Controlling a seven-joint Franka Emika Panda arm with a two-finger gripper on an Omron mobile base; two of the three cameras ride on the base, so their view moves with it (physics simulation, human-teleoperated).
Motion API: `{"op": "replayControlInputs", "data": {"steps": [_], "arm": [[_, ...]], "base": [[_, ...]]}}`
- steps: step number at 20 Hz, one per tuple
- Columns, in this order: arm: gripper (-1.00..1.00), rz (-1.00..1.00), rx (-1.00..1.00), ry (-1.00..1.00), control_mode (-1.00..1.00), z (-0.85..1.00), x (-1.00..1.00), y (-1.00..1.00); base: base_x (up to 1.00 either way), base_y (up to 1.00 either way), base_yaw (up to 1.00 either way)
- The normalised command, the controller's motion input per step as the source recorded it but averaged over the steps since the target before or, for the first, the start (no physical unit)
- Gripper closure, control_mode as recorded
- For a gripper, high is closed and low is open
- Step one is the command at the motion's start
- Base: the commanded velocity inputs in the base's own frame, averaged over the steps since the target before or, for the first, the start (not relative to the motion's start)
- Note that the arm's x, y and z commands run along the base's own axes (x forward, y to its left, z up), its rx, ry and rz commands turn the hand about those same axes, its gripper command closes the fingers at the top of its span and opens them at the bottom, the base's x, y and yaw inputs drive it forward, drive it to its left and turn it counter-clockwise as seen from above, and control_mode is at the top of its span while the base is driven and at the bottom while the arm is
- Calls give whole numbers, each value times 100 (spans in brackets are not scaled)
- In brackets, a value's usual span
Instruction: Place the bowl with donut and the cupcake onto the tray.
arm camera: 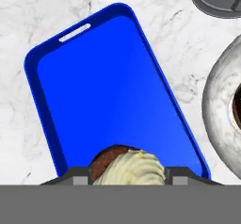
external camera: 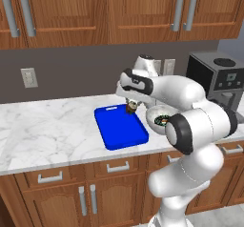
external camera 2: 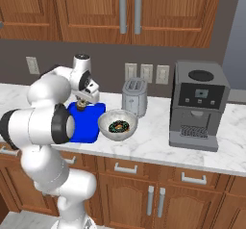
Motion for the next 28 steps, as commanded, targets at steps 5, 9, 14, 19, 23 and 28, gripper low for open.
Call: {"op": "replayControlInputs", "data": {"steps": [5, 9, 14, 19, 23, 28], "arm": [[100, 3, -2, 3, -100, -31, 29, 36], [100, 1, -5, 3, -100, -32, 36, 23], [100, 0, -4, 0, -100, -17, 36, 10], [100, 0, -3, 0, -100, -6, 32, 0], [100, 0, -2, 0, -100, -23, 36, 2], [100, 0, -3, 0, -100, -32, 31, 4]], "base": [[0, 0, 0], [0, 0, 0], [0, 0, 0], [0, 0, 0], [0, 0, 0], [0, 0, 0]]}}
